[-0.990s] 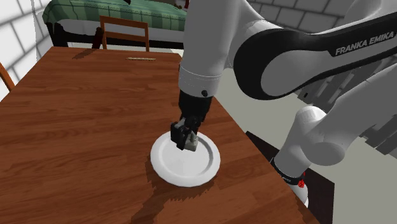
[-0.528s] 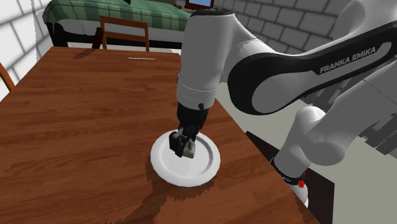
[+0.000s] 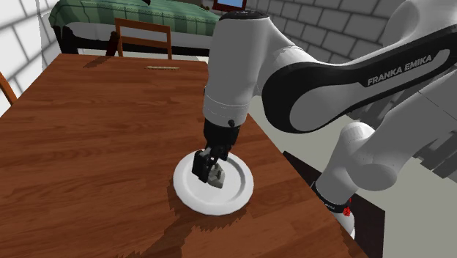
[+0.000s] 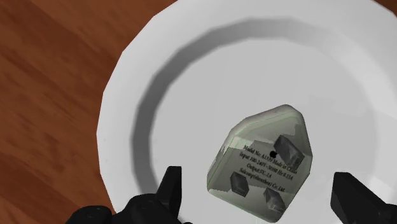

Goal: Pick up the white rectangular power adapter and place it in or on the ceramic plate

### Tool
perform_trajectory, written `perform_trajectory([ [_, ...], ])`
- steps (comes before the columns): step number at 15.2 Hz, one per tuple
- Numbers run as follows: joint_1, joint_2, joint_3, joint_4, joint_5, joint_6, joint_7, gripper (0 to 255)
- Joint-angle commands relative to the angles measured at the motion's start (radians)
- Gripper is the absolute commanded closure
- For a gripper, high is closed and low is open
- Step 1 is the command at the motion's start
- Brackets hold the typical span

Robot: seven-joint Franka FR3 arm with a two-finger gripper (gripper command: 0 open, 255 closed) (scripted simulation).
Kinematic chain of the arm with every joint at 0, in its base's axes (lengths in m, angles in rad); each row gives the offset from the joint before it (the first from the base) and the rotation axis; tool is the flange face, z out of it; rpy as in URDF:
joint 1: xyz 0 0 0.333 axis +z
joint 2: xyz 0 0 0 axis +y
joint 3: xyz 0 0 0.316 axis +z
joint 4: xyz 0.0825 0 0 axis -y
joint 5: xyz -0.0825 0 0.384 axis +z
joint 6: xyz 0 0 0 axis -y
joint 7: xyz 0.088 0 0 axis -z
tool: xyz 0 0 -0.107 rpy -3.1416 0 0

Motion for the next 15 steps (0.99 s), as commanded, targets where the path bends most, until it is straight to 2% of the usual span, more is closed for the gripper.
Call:
perform_trajectory([
  [1,0.0,0.0,0.0,0.0,0.0,0.0,0.0,0],
  [3,0.0,0.0,0.0,0.0,0.0,0.0,0.0,0],
  [7,0.0,-0.04,-0.023,0.096,0.002,-0.134,-0.007,0],
  [15,0.001,-0.04,-0.023,0.096,0.002,-0.134,-0.007,0],
])
